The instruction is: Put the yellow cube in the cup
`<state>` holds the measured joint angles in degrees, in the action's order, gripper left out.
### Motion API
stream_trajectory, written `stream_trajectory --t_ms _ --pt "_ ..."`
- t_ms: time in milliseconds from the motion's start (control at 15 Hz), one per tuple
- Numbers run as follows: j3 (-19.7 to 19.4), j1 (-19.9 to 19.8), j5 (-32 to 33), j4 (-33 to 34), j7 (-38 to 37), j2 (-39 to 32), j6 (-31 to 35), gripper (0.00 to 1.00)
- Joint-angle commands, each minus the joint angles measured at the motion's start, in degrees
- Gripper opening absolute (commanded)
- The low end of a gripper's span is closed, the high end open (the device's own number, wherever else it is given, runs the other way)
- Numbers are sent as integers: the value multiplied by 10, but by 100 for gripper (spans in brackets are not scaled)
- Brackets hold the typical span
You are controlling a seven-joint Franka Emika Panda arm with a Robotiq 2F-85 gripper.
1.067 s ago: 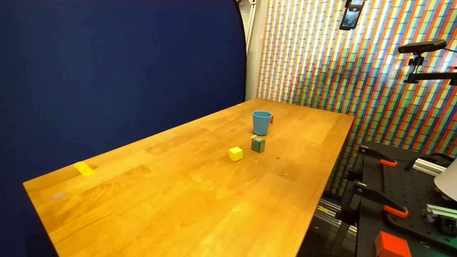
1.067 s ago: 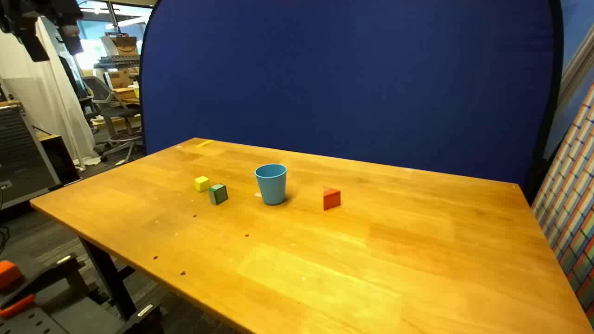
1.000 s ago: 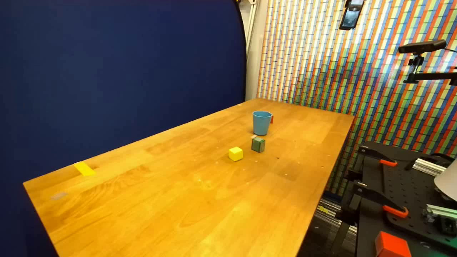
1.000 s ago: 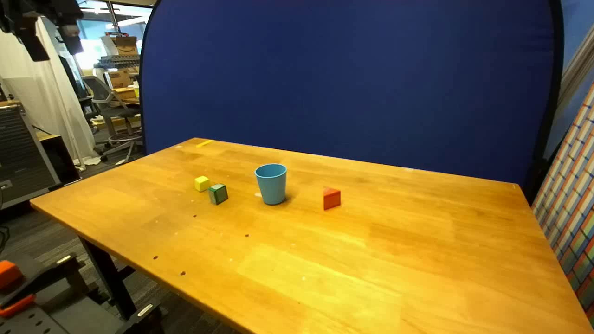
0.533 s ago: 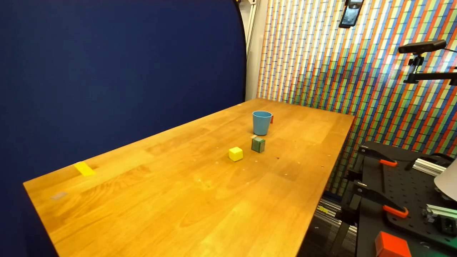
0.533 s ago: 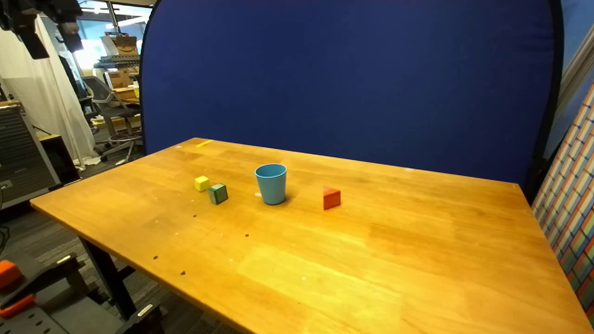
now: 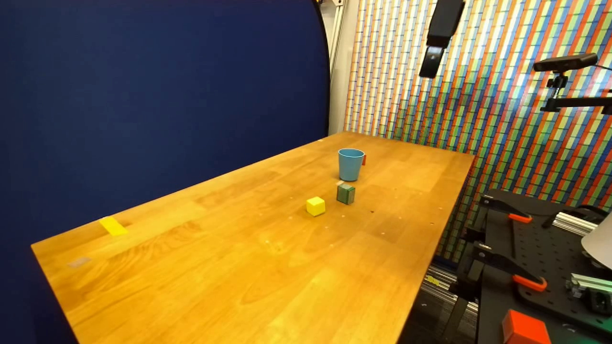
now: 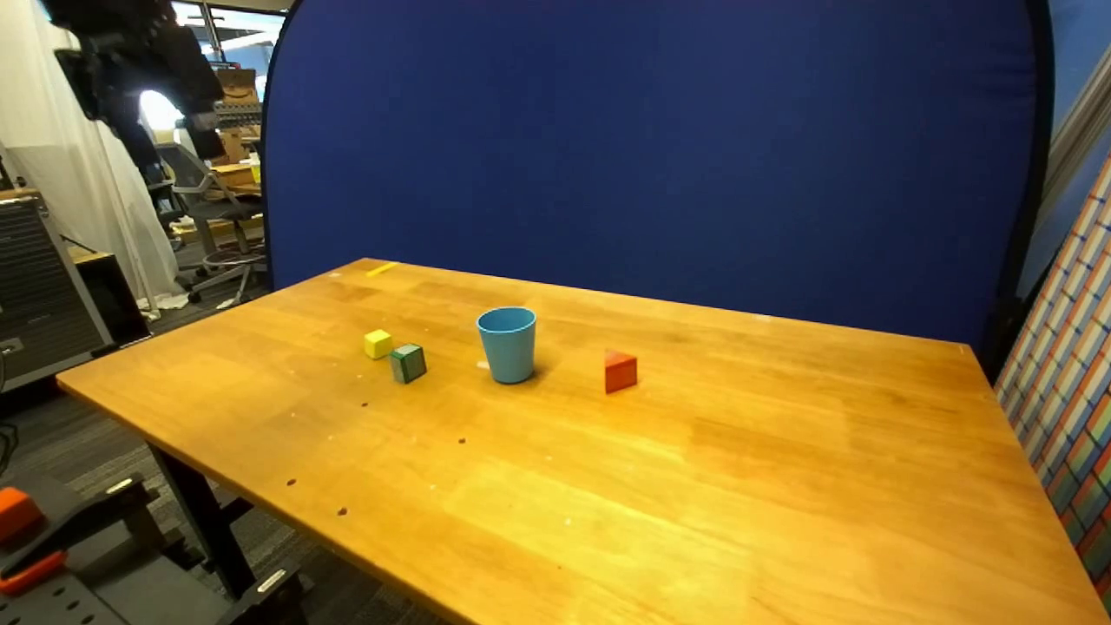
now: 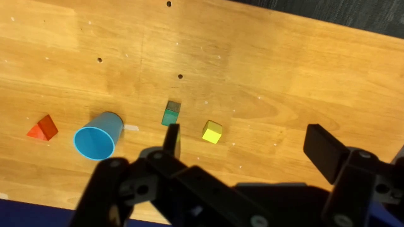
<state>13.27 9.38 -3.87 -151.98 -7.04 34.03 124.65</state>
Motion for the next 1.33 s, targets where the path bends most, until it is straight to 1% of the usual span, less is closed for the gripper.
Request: stream_trajectory --t_ms 0,200,333,467,667,867,1000,1133,1267 --pt "-11 -10 14 25 16 -150 118 100" --pt "-27 -12 9 49 36 -268 206 100" --pt "-38 -12 5 80 56 -343 243 100" --pt "-45 -14 5 119 74 -412 267 100" --pt "-48 -14 11 181 87 -495 273 100" --pt "-52 -11 21 234 89 -557 268 100" --pt "-59 -6 36 259 81 -584 264 100" --pt "-68 -3 51 272 72 -598 260 100" --pt "-80 1 64 270 59 -601 263 100"
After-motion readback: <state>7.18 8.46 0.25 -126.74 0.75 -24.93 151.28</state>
